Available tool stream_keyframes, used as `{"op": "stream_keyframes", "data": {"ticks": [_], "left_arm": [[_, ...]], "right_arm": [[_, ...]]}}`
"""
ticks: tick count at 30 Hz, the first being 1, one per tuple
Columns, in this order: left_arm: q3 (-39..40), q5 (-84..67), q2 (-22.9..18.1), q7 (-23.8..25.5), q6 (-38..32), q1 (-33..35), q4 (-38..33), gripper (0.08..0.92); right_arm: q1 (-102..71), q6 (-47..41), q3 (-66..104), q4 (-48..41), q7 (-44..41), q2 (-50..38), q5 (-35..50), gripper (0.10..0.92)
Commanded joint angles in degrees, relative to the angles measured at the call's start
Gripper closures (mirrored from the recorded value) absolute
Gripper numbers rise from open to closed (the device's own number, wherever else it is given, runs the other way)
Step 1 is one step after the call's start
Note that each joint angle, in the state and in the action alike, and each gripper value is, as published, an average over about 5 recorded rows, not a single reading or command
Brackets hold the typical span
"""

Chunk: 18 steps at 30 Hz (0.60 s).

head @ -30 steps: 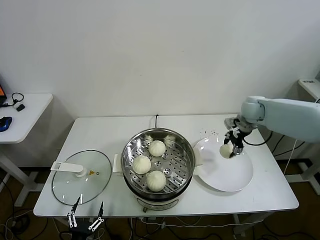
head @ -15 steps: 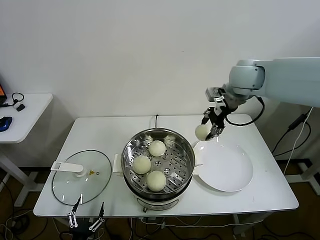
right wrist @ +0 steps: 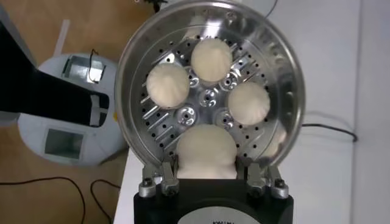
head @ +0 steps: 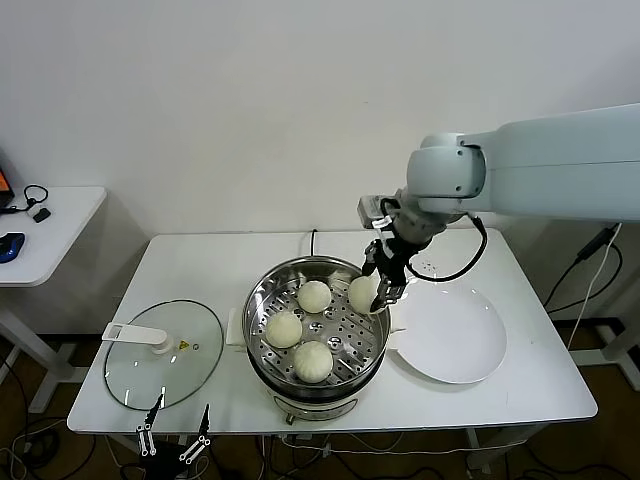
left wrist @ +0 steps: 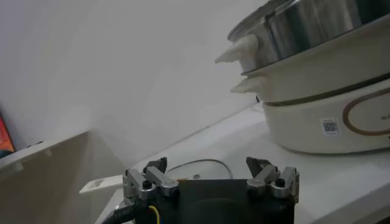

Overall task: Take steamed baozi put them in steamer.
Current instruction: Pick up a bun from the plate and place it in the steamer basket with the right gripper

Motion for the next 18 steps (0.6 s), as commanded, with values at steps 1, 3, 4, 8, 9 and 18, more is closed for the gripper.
{"op": "stream_keyframes", "data": {"ticks": [1,3,4,8,9,18], "left_arm": [[-0.2,-0.2,-2.8,0.0,0.1,-0.5,0.6,0.177],[-0.3,-0.2,-2.8,0.0,0.1,-0.7,0.9,0.177],[-0.4,-0.3,-2.8,0.0,0.1,-0.8,1.1,0.177],[-0.6,-0.5,-2.8,0.0,0.1,-1.2,1.6,0.177],[-0.6,-0.5,-2.8,0.0,0.1,-1.3,1.7,0.177],[-0.7,-0.5,-2.8,0.1,0.2,-1.8,2.3,0.177]], "right_arm": [[-11.3,-2.9,1.2,-3.4,4.3,3.0,-4.6,0.406],[-12.9,-3.0,1.6,-4.2,4.7,3.3,-5.1,0.406],[-13.7,-3.0,1.8,-4.4,4.9,3.4,-5.3,0.406],[-16.1,-3.3,2.4,-5.1,5.6,3.8,-5.9,0.406],[-16.7,-3.4,2.7,-5.3,5.8,4.0,-6.1,0.406],[-20.8,-3.8,4.3,-7.0,7.2,4.8,-7.4,0.406]]}}
